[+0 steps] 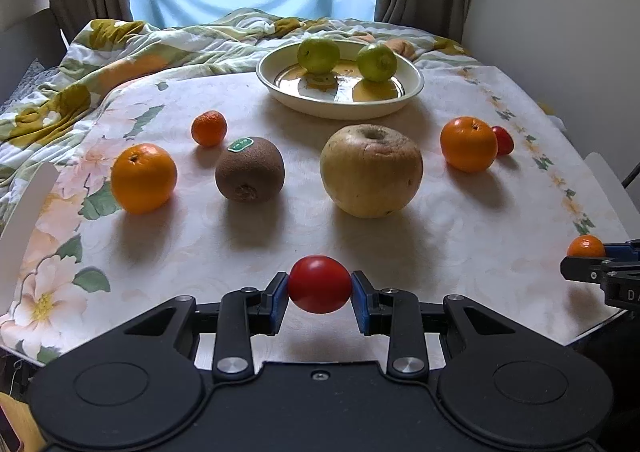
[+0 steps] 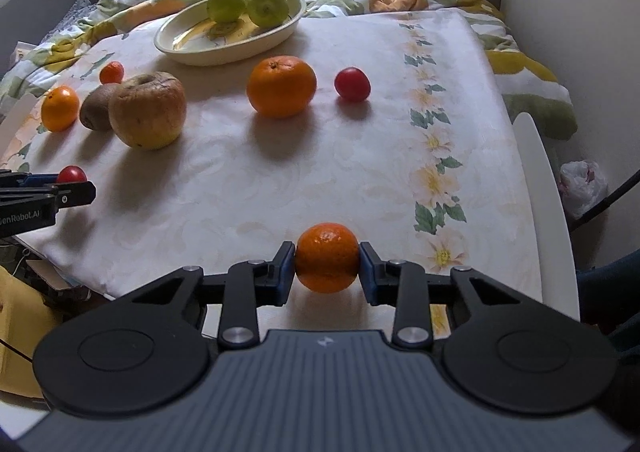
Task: Organize fruits
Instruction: 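Carry the tomato and tangerine in both tools toward the white bowl, then open the left tool over the bowl while the right tool lowers the tangerine, then open the right tool to drop the tangerine into the bowl, then move the left tool to the large brown apple and close on it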
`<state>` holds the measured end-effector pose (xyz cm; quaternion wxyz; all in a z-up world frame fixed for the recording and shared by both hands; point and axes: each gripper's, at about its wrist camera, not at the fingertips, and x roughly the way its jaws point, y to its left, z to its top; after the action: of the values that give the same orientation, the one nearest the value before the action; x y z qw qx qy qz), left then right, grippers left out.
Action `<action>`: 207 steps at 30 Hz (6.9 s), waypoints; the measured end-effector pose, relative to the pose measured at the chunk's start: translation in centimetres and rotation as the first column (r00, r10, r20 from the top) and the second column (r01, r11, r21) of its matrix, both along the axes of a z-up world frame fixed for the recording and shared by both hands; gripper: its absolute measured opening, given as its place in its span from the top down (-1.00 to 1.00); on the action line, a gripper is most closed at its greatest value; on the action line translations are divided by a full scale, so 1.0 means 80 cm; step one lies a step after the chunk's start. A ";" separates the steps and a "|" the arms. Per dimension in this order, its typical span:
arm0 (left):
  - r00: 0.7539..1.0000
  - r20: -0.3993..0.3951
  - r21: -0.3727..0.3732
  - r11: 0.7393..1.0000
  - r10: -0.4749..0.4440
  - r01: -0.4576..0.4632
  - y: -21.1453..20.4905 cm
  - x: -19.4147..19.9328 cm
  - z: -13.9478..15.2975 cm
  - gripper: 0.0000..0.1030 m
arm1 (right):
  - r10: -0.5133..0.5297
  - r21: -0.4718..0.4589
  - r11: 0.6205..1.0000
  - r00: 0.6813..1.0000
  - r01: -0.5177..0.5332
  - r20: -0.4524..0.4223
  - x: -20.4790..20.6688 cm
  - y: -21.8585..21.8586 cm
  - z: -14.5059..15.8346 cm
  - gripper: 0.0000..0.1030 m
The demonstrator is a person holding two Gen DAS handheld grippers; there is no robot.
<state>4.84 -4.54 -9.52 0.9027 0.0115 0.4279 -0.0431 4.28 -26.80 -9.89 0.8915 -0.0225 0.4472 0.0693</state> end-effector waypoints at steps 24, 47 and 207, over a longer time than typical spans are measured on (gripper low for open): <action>0.986 0.154 0.011 0.998 0.056 -0.059 -0.002 0.026 0.124 0.29 | 0.147 0.013 0.988 0.976 -0.151 0.164 0.038 0.025 0.122 0.06; 0.996 0.080 -0.006 1.000 -0.027 0.027 0.048 0.248 0.107 0.29 | 0.110 0.040 0.992 0.983 -0.117 0.146 0.235 0.085 0.136 0.06; 0.980 0.102 -0.001 0.985 0.171 -0.172 -0.069 0.092 -0.019 -0.53 | 0.265 -0.020 0.964 0.961 -0.264 0.084 0.184 -0.045 -0.027 -0.49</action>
<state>12.20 -10.08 -11.03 0.9237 -0.0195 0.3808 0.0372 18.98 -30.36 -12.07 0.8925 -0.0887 0.4017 0.1850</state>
